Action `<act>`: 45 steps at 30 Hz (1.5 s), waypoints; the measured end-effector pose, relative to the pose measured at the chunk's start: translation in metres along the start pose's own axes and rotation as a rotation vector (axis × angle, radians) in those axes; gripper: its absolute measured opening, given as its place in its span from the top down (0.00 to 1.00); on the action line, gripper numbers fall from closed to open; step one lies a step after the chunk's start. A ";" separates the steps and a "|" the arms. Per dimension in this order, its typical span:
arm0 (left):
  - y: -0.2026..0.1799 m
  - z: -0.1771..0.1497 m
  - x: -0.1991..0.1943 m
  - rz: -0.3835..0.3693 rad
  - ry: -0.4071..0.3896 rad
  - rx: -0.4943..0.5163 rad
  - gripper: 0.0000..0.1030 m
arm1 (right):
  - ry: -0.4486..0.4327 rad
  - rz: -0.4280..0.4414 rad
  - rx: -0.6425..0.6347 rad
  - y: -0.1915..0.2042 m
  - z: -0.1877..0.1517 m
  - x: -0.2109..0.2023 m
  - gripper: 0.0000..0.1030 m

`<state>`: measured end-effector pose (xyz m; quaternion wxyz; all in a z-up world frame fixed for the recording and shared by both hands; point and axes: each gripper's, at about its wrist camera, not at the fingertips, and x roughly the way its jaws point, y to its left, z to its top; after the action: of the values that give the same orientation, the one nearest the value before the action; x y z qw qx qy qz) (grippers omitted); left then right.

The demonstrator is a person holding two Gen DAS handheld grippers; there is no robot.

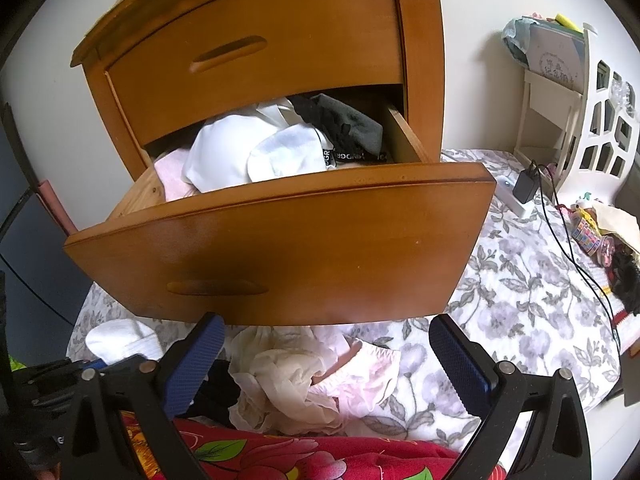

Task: Take underwear out of drawer
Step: 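Lift the white socks out of the drawer with the left tool, then lower the white socks onto the bed and open the left tool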

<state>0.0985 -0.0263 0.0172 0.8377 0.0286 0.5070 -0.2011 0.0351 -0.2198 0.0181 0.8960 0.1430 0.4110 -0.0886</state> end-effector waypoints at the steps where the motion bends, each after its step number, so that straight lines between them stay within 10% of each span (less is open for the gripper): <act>1: 0.000 0.001 0.000 0.005 -0.002 0.006 0.85 | 0.002 0.000 0.000 0.000 0.000 0.001 0.00; 18: -0.007 0.008 0.006 0.026 -0.022 0.064 0.82 | 0.021 -0.029 -0.025 0.004 0.000 0.005 0.00; 24: -0.007 0.007 0.001 0.023 -0.045 0.061 0.50 | 0.025 -0.040 -0.033 0.005 0.000 0.006 0.00; 45: 0.022 0.009 -0.028 0.024 -0.176 -0.106 0.01 | 0.030 -0.040 -0.033 0.005 0.000 0.006 0.00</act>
<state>0.1029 0.0002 0.0427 0.8816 -0.0277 0.4410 -0.1658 0.0408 -0.2155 0.0146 0.8900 0.1214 0.4285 -0.0977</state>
